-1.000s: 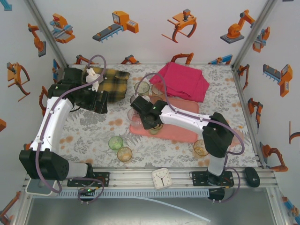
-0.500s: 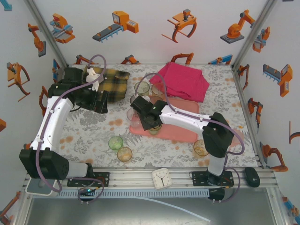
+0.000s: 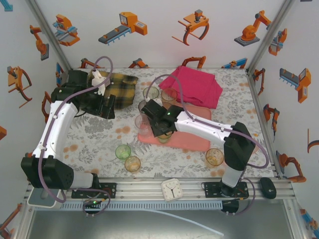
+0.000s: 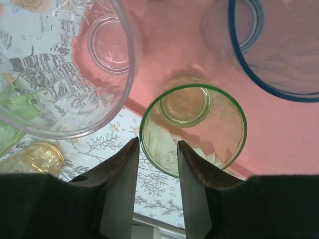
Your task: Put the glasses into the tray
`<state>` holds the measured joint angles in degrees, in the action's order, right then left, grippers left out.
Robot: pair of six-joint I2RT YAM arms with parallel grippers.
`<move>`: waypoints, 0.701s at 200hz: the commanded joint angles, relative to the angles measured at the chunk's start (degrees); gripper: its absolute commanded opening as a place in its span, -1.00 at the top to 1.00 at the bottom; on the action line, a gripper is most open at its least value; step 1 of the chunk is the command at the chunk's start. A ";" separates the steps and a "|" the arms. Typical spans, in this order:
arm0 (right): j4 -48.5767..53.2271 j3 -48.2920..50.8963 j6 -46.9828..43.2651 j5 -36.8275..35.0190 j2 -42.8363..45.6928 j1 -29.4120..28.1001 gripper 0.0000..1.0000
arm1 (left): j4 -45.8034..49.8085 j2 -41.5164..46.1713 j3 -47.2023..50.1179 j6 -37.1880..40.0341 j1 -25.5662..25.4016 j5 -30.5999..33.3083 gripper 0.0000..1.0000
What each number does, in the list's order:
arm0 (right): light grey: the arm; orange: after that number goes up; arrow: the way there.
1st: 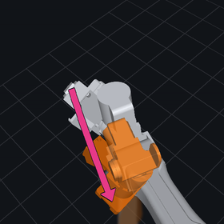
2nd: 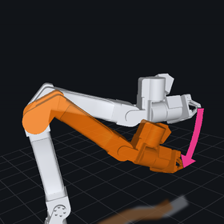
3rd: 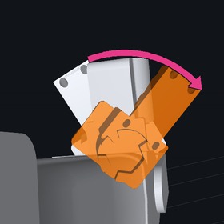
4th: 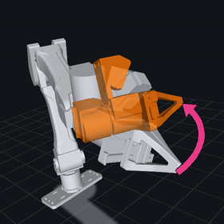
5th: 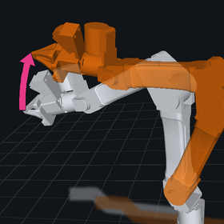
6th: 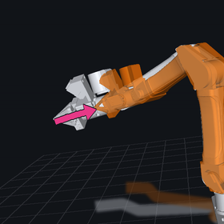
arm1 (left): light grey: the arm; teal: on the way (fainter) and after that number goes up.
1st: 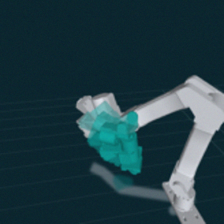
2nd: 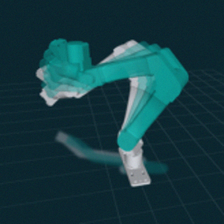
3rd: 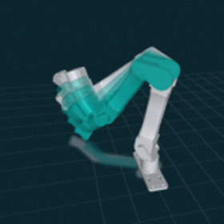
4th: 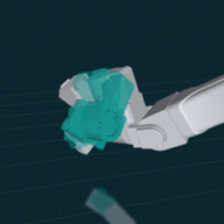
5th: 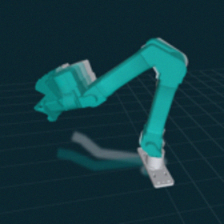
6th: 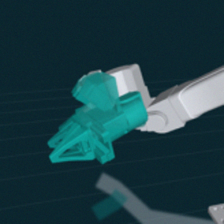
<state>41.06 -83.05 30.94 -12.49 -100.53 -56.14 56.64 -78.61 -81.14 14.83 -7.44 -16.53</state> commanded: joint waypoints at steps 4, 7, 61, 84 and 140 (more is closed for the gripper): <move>2.33 -0.26 -0.73 -2.32 4.00 -0.48 0.24 | 1.25 -0.58 -2.27 -0.67 0.24 -1.13 -0.96; 2.73 -0.47 -0.71 -2.67 4.41 -0.54 0.24 | 1.26 -0.50 -2.34 -0.68 0.24 -1.13 -0.96; 16.04 1.00 4.80 -10.98 17.46 1.17 0.17 | 1.29 0.55 -1.97 0.10 0.20 -1.24 -0.96; 19.81 8.69 10.55 -11.15 25.89 3.31 0.15 | 1.31 0.91 -1.67 0.75 0.07 -1.35 -0.95; 21.43 25.89 20.01 -5.91 40.32 8.66 0.09 | 1.19 0.19 -1.03 2.18 -0.88 -1.44 -0.95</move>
<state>60.05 -61.47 44.97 -20.12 -62.89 -48.10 56.82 -78.76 -81.87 15.35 -7.60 -16.75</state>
